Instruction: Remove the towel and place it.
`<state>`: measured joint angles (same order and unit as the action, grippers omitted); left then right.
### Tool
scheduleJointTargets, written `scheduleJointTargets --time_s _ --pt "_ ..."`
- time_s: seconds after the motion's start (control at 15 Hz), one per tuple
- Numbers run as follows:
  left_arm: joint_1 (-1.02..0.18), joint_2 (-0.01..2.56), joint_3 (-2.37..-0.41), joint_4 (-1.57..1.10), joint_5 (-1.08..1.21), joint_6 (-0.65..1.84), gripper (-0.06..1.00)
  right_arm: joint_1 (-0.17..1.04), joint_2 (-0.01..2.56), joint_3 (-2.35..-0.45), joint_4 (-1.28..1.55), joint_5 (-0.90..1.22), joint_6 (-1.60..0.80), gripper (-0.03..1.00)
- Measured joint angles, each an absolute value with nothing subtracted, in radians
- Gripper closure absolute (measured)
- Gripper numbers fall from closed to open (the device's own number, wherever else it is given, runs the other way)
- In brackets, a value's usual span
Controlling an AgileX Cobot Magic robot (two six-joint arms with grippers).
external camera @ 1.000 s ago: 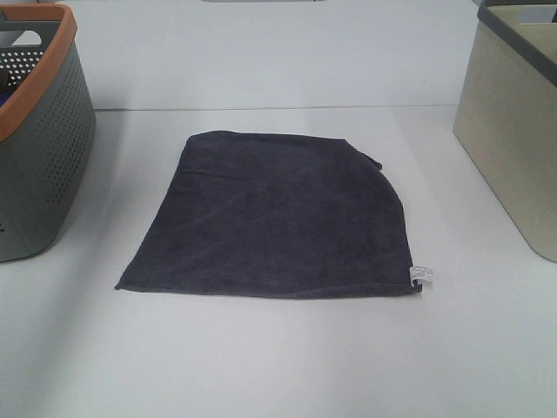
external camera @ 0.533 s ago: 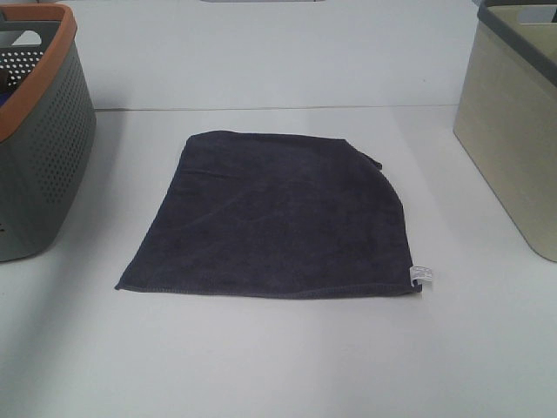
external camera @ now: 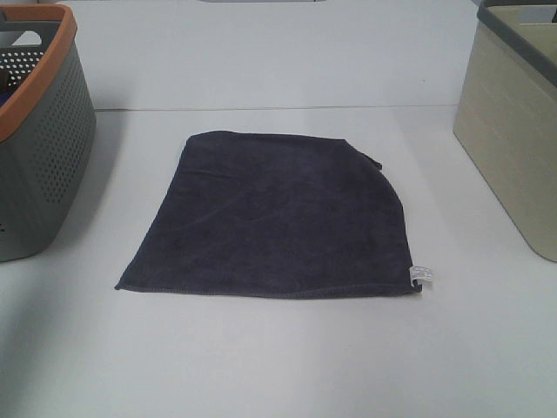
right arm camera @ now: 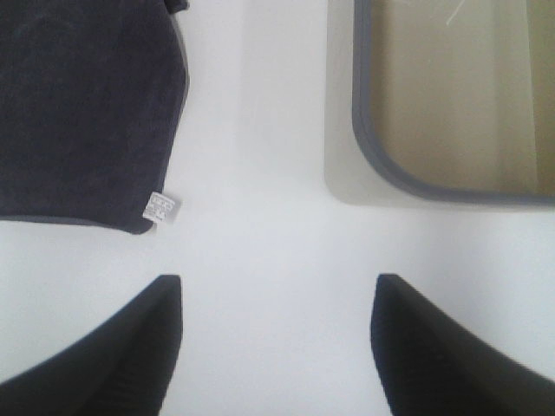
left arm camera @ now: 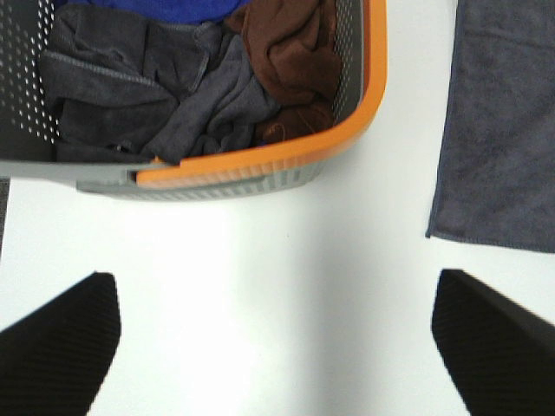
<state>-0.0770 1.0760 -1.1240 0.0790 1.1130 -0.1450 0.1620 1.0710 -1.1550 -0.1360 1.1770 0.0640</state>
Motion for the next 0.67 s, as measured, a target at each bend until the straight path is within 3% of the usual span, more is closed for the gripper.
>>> scheduleJointTargets --time_s 0.27,0.67 --pt "-0.077 0.594 -0.722 0.079 1.002 -0.139 0.03 0.162 0.643 -0.737 -0.133 1.067 0.041 0.33" --pt "-0.077 0.139 -0.517 0.077 1.020 -0.081 0.03 0.163 0.265 -0.520 -0.012 1.048 -0.027 0.33"
